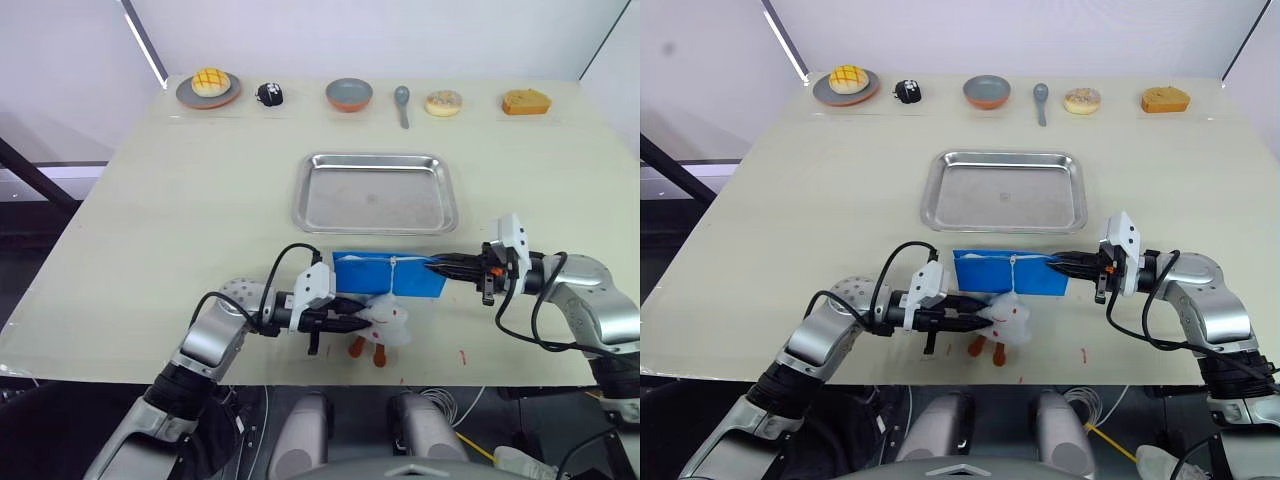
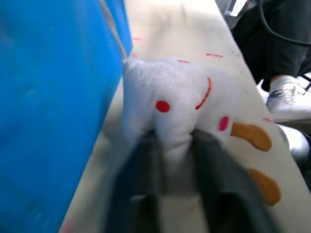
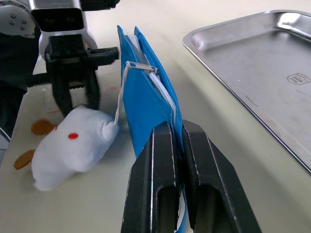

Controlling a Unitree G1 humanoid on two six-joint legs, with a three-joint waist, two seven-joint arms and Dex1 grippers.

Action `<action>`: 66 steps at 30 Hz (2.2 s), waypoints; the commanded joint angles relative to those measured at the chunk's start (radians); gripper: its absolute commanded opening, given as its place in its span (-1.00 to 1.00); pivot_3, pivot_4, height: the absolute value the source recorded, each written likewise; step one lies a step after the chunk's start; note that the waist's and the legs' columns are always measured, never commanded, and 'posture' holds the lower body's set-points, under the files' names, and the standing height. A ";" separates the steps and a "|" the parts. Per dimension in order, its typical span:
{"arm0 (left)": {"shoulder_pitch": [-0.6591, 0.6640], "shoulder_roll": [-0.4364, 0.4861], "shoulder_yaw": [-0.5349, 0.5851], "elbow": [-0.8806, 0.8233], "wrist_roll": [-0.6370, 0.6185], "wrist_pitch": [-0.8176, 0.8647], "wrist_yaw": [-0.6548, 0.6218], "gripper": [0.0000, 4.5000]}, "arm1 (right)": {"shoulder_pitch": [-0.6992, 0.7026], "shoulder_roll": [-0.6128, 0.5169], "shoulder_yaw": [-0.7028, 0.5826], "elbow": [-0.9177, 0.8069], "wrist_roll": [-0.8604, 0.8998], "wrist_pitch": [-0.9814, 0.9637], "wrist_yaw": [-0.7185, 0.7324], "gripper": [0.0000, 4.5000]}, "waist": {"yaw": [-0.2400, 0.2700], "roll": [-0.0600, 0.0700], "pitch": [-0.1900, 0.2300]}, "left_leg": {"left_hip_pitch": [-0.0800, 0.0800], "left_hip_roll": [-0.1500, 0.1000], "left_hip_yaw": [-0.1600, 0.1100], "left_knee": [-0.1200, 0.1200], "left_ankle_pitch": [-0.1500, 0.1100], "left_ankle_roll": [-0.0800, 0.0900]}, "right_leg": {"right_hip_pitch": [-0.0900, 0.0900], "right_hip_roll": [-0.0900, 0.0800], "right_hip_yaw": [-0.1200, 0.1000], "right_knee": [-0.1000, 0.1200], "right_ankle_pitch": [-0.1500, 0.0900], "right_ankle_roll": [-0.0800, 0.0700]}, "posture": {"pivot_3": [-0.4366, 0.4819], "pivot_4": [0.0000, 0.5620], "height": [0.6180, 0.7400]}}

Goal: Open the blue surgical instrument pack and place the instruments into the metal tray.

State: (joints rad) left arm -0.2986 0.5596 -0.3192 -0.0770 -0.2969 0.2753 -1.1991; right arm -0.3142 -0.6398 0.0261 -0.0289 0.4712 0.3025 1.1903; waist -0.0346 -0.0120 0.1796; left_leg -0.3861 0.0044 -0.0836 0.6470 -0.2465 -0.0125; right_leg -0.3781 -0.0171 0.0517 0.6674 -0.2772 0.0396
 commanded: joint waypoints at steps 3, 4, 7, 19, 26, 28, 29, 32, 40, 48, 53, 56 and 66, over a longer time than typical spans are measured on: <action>0.009 0.009 0.007 -0.015 0.000 -0.081 -0.044 -0.99 | 0.008 -0.006 -0.018 -0.045 0.008 -0.003 -0.008 -1.00 | 0.000 0.000 0.000 | 0.000 0.000 0.000 0.000 0.000 0.000 | 0.000 0.000 0.000 0.000 0.000 0.000 | -0.05 -0.47 1.00; 0.010 0.008 0.027 -0.023 -0.019 -0.087 -0.046 -0.99 | 0.010 -0.006 -0.018 -0.046 0.008 -0.003 -0.009 -1.00 | 0.000 0.000 0.000 | 0.000 0.000 0.000 0.000 0.000 0.000 | 0.000 0.000 0.000 0.000 0.000 0.000 | -0.05 -0.47 1.00; 0.015 0.021 0.115 -0.051 -0.092 -0.110 -0.056 -0.99 | 0.017 -0.009 -0.023 -0.044 0.006 -0.006 -0.011 -1.00 | 0.000 0.000 0.000 | 0.000 0.000 -0.001 0.000 0.000 0.000 | 0.000 0.000 0.000 0.000 0.000 0.000 | -0.05 -0.47 1.00; 0.050 0.221 0.418 -0.043 -0.247 -0.030 -0.090 -0.99 | 0.039 -0.031 -0.039 -0.021 0.007 -0.022 -0.001 -1.00 | -0.001 0.000 0.000 | 0.000 0.000 -0.002 0.000 0.000 0.000 | 0.000 0.000 -0.001 0.000 0.000 0.000 | -0.05 -0.47 1.00; 0.078 0.288 0.440 0.070 -0.195 -0.091 -0.131 -0.99 | 0.049 -0.047 -0.044 -0.009 0.005 -0.034 0.008 -1.00 | 0.002 0.000 0.000 | -0.001 0.000 -0.002 0.000 0.000 0.000 | 0.000 0.000 -0.001 -0.001 0.000 0.000 | -0.05 -0.47 1.00; 0.081 0.290 0.435 0.105 -0.180 -0.113 -0.137 -0.99 | 0.050 -0.051 -0.045 -0.008 0.005 -0.036 0.008 -1.00 | 0.003 0.000 0.000 | -0.001 0.000 -0.001 -0.001 0.000 0.000 | 0.000 0.000 -0.002 -0.002 0.000 0.000 | -0.05 -0.47 1.00; 0.081 0.289 0.427 0.119 -0.165 -0.132 -0.140 -0.99 | 0.052 -0.055 -0.048 -0.007 0.007 -0.036 0.009 -1.00 | 0.003 0.000 0.000 | -0.001 0.000 -0.002 -0.001 0.000 0.000 | 0.000 -0.001 -0.002 -0.002 0.000 0.000 | -0.05 -0.47 1.00; 0.066 0.276 0.405 0.136 -0.142 -0.145 -0.129 -0.99 | 0.059 -0.064 -0.056 -0.017 0.016 -0.031 0.006 -1.00 | 0.007 0.000 0.000 | -0.002 0.000 -0.002 -0.001 0.000 0.000 | 0.000 -0.001 -0.002 -0.003 0.000 0.000 | -0.05 -0.47 1.00; 0.027 0.263 0.337 0.235 -0.058 -0.200 -0.142 -0.99 | 0.071 -0.074 -0.073 -0.038 0.040 -0.012 0.004 -1.00 | 0.021 0.000 0.000 | -0.003 0.000 -0.001 0.000 0.000 0.000 | 0.000 -0.001 -0.005 -0.003 0.000 0.000 | -0.05 -0.47 1.00; 0.009 0.237 0.276 0.319 0.019 -0.278 -0.159 -0.99 | 0.090 -0.083 -0.089 -0.058 0.060 -0.001 -0.007 -1.00 | 0.023 0.000 0.000 | -0.005 0.000 -0.001 0.000 0.000 0.000 | -0.001 -0.001 -0.006 -0.003 0.000 0.000 | -0.05 -0.47 1.00; -0.013 0.203 0.234 0.367 0.056 -0.317 -0.157 -0.99 | 0.087 -0.063 -0.113 -0.088 0.125 0.048 -0.024 -1.00 | 0.024 0.001 -0.001 | -0.005 -0.001 -0.001 0.002 0.000 0.000 | 0.000 -0.001 -0.006 -0.003 0.000 0.000 | -0.05 -0.47 1.00; -0.020 0.187 0.216 0.393 0.077 -0.352 -0.162 -0.99 | 0.088 -0.057 -0.131 -0.116 0.179 0.098 -0.027 -1.00 | 0.024 0.002 -0.001 | -0.005 -0.001 -0.001 0.002 0.000 0.000 | 0.000 -0.001 -0.006 -0.003 0.000 0.000 | -0.05 -0.47 1.00; -0.027 0.162 0.203 0.484 0.116 -0.449 -0.187 -0.99 | 0.071 -0.048 -0.233 -0.230 0.432 0.331 -0.109 -1.00 | 0.026 0.007 -0.004 | -0.004 -0.001 -0.002 0.002 0.000 0.000 | 0.001 -0.001 -0.006 -0.002 0.000 0.000 | -0.05 -0.47 1.00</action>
State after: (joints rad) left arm -0.3507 0.7340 -0.0527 0.3620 -0.2379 -0.1679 -1.3721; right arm -0.2232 -0.6970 -0.1519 -0.2030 0.8258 0.6087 1.0951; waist -0.0083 -0.0050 0.1755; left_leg -0.3904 0.0032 -0.0856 0.6494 -0.2464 -0.0124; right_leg -0.3772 -0.0185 0.0456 0.6649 -0.2770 0.0395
